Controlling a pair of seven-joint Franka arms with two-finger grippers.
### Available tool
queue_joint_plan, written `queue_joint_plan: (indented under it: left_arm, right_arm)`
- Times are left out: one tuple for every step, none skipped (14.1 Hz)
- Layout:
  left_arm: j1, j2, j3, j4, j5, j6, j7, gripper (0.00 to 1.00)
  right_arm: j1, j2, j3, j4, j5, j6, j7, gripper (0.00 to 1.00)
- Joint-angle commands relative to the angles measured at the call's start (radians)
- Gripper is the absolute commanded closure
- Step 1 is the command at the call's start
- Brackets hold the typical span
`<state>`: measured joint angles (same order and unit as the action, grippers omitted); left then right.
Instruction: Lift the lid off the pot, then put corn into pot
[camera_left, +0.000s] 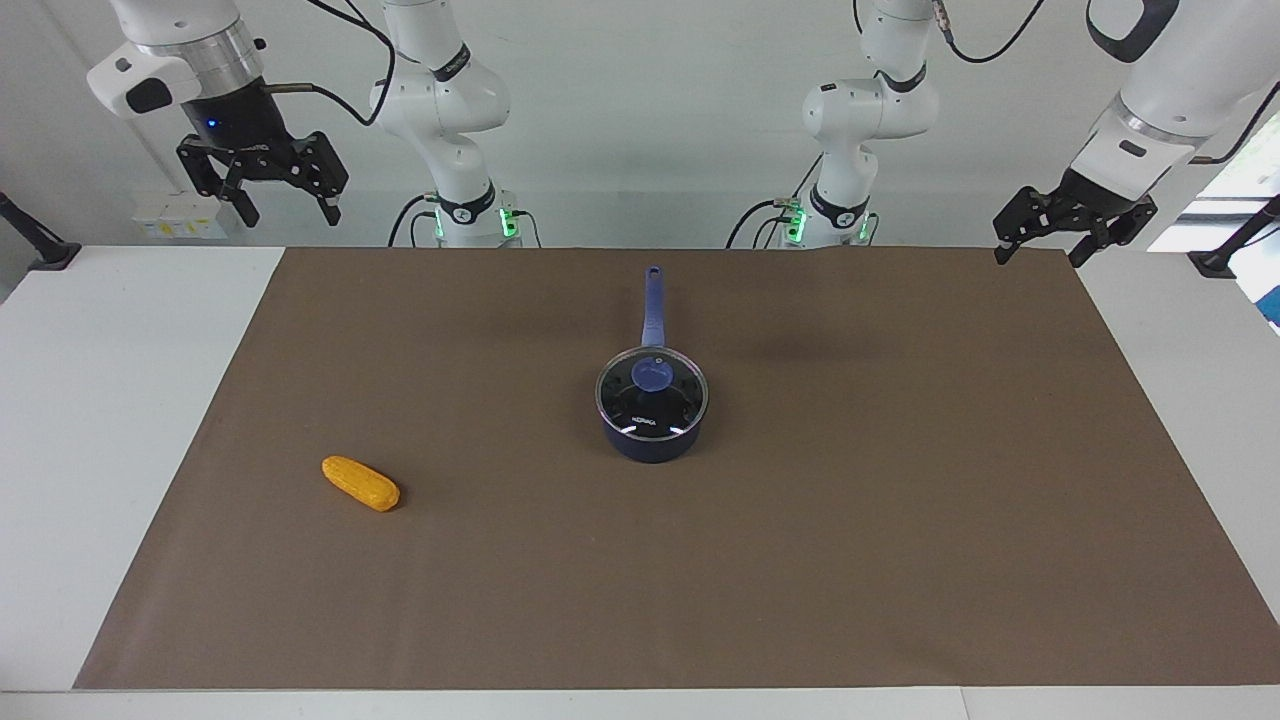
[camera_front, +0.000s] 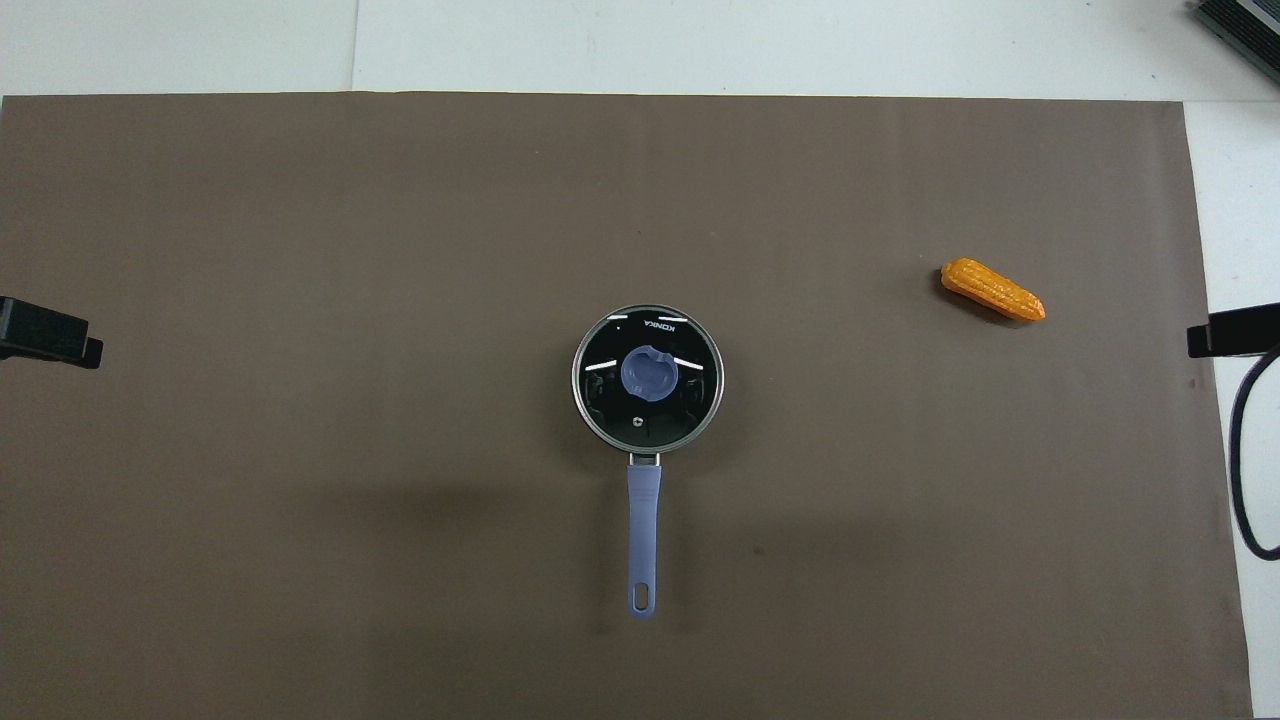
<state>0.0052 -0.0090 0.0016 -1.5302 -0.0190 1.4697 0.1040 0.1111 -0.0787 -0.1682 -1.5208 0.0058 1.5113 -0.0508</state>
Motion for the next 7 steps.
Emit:
queue_joint_plan:
  left_arm:
    - [-0.005, 0.007, -0.003, 0.015, 0.017, -0.006, 0.002, 0.00]
    - [-0.010, 0.004, -0.006, 0.003, 0.018, 0.000, 0.008, 0.00]
    - [-0.020, 0.001, -0.008, -0.016, 0.018, 0.012, 0.008, 0.00]
    - [-0.033, 0.000, -0.008, -0.034, 0.018, 0.024, 0.008, 0.00]
    - [-0.050, -0.003, -0.008, -0.051, 0.018, 0.035, 0.003, 0.00]
    - [-0.063, -0.005, -0.008, -0.070, 0.018, 0.047, 0.003, 0.00]
    - [-0.076, -0.005, -0.009, -0.088, 0.018, 0.069, 0.002, 0.00]
  right_arm:
    - [-0.007, -0.010, 0.003, -0.016, -0.010, 0.013, -0.024, 0.00]
    - [-0.005, -0.010, 0.003, -0.016, -0.007, 0.013, -0.024, 0.00]
    - [-0.005, -0.010, 0.003, -0.016, -0.004, 0.013, -0.024, 0.00]
    - [-0.005, -0.010, 0.003, -0.016, -0.003, 0.013, -0.024, 0.00]
    - [-0.005, -0.010, 0.003, -0.016, -0.003, 0.013, -0.024, 0.00]
    - [-0.005, -0.010, 0.003, -0.016, -0.003, 0.013, -0.024, 0.00]
    - [-0.005, -0.010, 0.003, -0.016, -0.003, 0.013, -0.024, 0.00]
